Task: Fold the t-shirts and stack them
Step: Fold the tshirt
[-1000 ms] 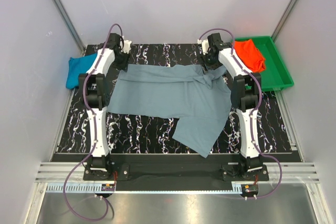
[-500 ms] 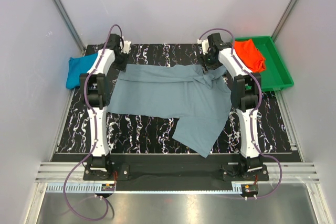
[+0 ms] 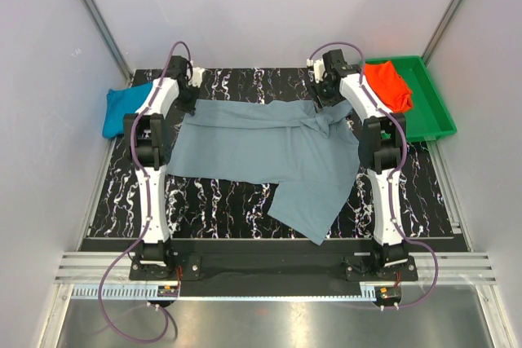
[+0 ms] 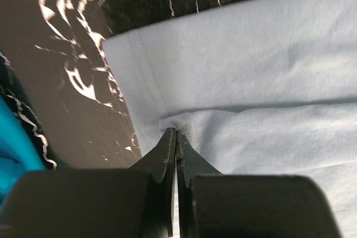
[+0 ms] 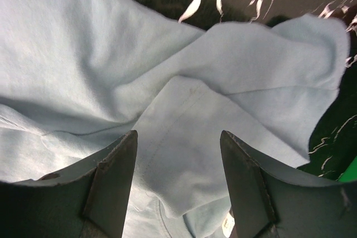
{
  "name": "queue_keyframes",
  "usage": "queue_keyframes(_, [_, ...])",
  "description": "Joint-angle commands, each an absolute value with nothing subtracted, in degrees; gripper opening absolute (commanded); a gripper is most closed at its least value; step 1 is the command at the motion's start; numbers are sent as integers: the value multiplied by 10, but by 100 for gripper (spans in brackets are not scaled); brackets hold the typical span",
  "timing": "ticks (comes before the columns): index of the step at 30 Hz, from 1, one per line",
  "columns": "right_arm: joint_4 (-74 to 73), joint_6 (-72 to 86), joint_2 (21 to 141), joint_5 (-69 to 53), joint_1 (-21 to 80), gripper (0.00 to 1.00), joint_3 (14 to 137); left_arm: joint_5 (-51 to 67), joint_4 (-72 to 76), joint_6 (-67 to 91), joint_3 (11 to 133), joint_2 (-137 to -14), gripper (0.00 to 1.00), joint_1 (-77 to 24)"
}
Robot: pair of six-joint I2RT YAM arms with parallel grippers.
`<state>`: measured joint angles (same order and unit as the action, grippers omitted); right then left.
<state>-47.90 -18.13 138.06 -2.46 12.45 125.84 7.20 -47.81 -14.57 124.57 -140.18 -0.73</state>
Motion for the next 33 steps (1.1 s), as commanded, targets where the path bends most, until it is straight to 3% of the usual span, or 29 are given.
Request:
queue_keyframes(1, [-469,-178,1385,-18,131,68,1295,89,-463,-147,1232,-1352,0,-3])
queue_keyframes(13, [-468,-177,1376,-23,131,68,1283,121,-425,-125,1062,-1183,0,-1])
queue_keyframes(33, [-474,-174,1327,-32,135,68,1238,108,-433,-126,919,-1143,0,-1])
